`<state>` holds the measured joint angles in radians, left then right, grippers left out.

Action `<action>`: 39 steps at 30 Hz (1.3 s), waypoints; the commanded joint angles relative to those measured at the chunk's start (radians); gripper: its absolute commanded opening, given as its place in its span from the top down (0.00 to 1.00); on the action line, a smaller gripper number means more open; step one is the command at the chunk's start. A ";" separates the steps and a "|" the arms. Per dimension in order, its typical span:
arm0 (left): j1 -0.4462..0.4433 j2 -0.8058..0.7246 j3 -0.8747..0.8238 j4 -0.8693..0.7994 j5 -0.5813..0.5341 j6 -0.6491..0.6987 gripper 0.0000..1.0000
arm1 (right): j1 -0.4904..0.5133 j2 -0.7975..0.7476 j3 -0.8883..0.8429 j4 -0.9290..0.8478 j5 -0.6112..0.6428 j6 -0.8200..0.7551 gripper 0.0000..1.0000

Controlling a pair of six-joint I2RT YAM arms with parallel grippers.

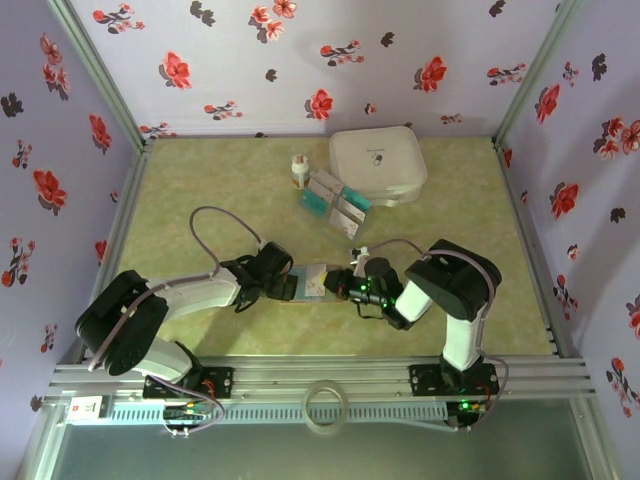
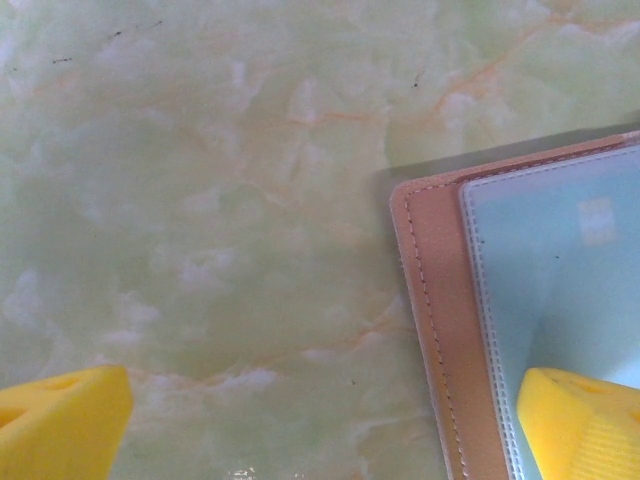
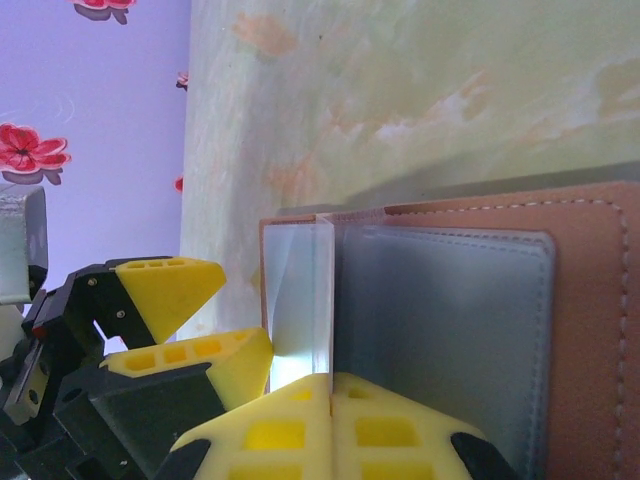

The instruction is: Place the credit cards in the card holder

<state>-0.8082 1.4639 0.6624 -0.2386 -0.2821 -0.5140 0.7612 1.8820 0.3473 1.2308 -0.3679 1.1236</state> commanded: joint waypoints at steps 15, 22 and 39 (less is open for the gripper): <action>-0.009 0.001 -0.028 -0.017 -0.037 -0.001 0.00 | 0.015 0.053 -0.034 0.025 0.003 0.020 1.00; -0.009 0.002 -0.030 -0.016 -0.038 -0.001 0.00 | 0.015 0.059 -0.052 0.030 0.003 0.021 1.00; -0.009 0.003 -0.031 -0.013 -0.040 0.001 0.00 | 0.015 0.111 -0.027 0.027 -0.028 0.037 1.00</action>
<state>-0.8101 1.4639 0.6559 -0.2234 -0.2882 -0.5163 0.7658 1.9388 0.3206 1.3579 -0.3840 1.1610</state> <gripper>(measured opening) 0.997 0.039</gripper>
